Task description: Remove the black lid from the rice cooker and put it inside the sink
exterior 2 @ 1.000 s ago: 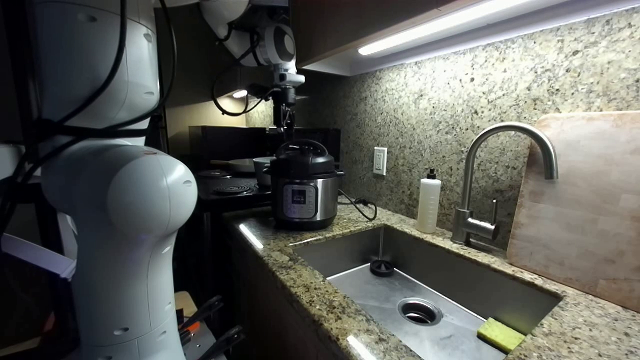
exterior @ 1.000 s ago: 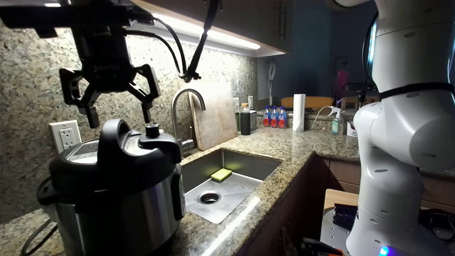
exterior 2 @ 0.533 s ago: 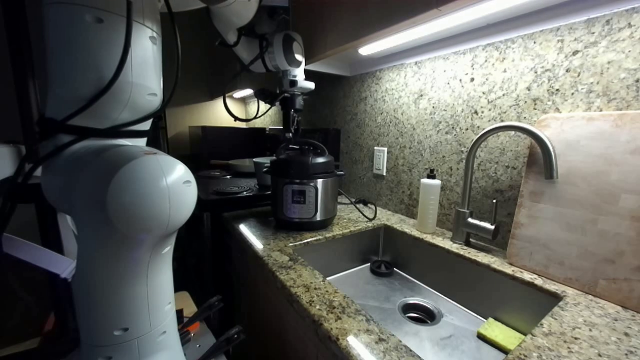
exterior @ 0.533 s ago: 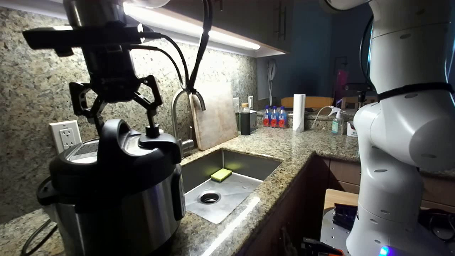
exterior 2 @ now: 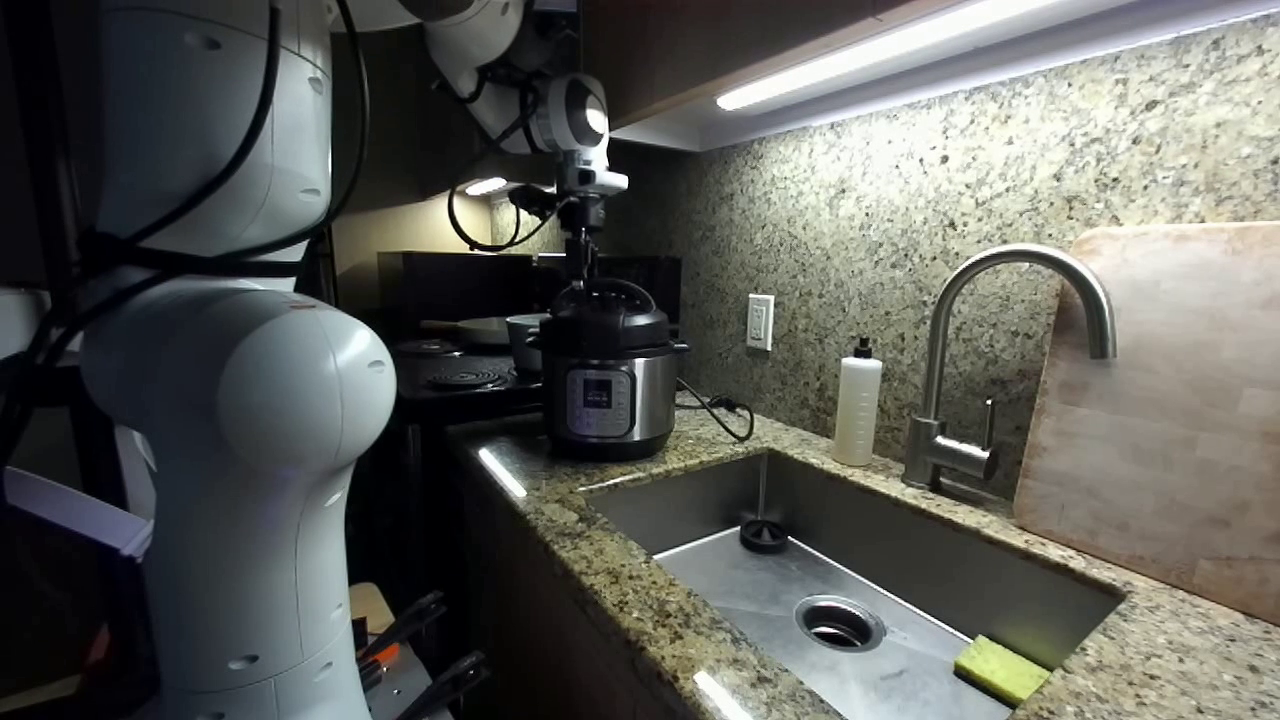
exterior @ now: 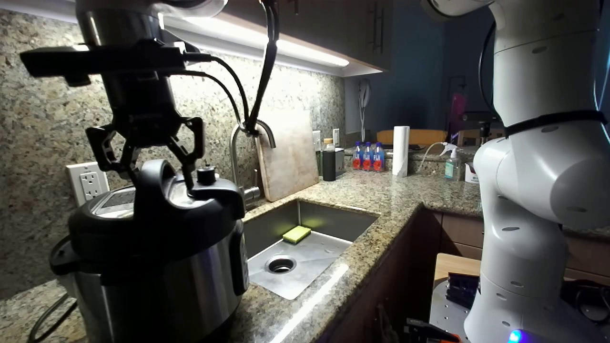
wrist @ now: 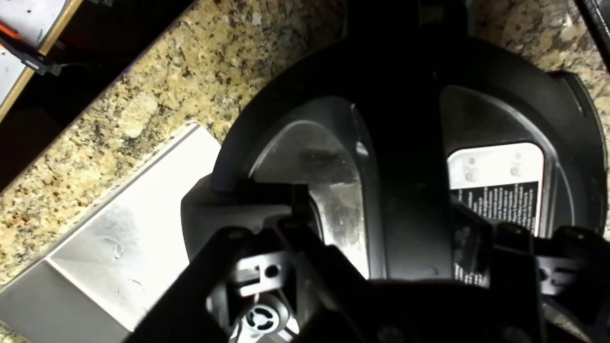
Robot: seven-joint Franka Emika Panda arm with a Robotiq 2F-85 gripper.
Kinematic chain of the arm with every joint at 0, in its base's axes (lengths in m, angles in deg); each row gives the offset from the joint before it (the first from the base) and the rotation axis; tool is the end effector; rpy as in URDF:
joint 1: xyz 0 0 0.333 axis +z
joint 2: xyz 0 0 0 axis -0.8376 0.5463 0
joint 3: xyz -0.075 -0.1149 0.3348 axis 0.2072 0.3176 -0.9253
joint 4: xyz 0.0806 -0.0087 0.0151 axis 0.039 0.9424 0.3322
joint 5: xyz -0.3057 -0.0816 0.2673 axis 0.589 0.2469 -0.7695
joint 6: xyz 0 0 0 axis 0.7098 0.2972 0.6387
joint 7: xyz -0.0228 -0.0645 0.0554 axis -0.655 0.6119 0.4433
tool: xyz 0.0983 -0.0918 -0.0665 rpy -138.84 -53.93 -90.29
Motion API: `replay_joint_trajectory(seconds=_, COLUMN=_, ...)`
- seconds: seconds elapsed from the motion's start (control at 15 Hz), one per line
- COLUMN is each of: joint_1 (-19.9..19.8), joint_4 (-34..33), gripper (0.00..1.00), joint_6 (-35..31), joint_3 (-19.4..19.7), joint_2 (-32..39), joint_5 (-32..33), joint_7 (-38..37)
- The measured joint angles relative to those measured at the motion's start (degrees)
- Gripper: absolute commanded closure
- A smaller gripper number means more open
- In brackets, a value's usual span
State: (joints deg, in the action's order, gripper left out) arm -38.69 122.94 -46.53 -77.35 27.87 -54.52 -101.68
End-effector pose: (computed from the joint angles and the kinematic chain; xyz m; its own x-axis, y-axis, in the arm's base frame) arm 0.5123 0.3322 0.5122 0.6873 -0.7254 0.0360 -0.7262 -0.6854 0.0542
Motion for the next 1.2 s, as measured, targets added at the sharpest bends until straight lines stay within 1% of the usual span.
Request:
replay_joint_trajectory(seconds=0.27, joint_1=0.3, joint_4=-0.3, gripper=0.92, joint_6=-0.6, joint_3=0.0, joint_2=0.0, joint_5=0.0, joint_7=0.0)
replay_joint_trajectory(seconds=0.33, joint_1=0.4, joint_4=-0.3, gripper=0.94, joint_6=-1.0, joint_3=0.0, joint_2=0.0, joint_5=0.0, joint_7=0.0)
replay_joint_trajectory(seconds=0.4, joint_1=0.5, joint_4=-0.3, gripper=0.91, joint_6=-1.1, joint_3=0.0, joint_2=0.0, joint_5=0.2, joint_7=-0.1)
replay_joint_trajectory(seconds=1.0, joint_1=1.4, joint_4=-0.2, gripper=0.91, joint_6=-0.6, joint_3=-0.1, joint_2=-0.6, joint_5=2.6, joint_7=-0.4)
replay_joint_trajectory(seconds=1.2, joint_1=1.6, joint_4=-0.2, gripper=0.93, joint_6=-0.2, joint_3=-0.2, joint_2=-1.2, joint_5=3.5, joint_7=-0.4)
